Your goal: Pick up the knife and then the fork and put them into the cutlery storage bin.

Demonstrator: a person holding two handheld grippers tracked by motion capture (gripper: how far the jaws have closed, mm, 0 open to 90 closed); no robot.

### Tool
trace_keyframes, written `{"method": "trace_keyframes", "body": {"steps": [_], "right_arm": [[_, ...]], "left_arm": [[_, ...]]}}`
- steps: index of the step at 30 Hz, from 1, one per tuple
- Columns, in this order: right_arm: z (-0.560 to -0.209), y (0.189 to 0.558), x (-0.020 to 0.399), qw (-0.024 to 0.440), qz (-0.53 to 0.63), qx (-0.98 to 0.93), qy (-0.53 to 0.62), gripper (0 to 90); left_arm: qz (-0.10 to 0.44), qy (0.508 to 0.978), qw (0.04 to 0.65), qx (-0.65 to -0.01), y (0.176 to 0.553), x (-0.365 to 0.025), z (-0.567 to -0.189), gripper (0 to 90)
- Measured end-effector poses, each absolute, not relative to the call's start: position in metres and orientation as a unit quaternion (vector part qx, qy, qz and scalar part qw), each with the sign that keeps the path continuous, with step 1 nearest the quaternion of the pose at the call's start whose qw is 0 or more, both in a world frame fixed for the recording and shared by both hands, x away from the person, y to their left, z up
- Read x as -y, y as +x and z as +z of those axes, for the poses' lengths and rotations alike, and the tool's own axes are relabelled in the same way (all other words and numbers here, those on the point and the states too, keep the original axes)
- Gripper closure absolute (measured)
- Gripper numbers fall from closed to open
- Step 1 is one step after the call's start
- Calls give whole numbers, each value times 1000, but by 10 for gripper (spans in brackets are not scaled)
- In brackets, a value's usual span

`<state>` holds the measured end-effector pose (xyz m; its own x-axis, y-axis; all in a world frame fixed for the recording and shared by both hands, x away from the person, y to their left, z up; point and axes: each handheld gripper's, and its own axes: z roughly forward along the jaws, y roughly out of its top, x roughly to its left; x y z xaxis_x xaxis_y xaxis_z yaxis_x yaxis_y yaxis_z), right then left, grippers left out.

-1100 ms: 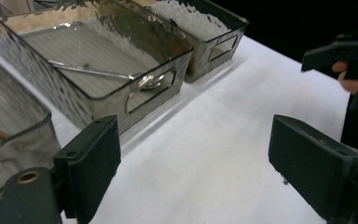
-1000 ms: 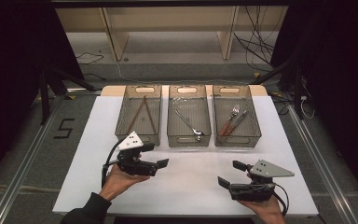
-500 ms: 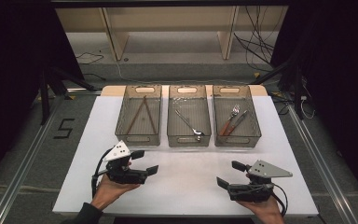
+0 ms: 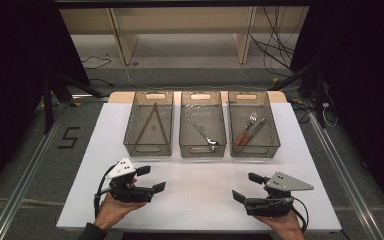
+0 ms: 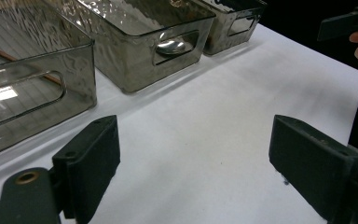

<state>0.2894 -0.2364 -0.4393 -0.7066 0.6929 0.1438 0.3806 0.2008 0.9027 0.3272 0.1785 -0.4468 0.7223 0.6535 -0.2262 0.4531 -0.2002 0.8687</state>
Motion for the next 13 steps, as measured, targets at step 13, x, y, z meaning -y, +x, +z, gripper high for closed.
{"method": "trace_keyframes", "body": {"steps": [13], "right_arm": [[-439, 289, 237, 149, 524, -761, 353, 181]], "left_arm": [[100, 768, 522, -358, 327, -179, -447, 159]]}}
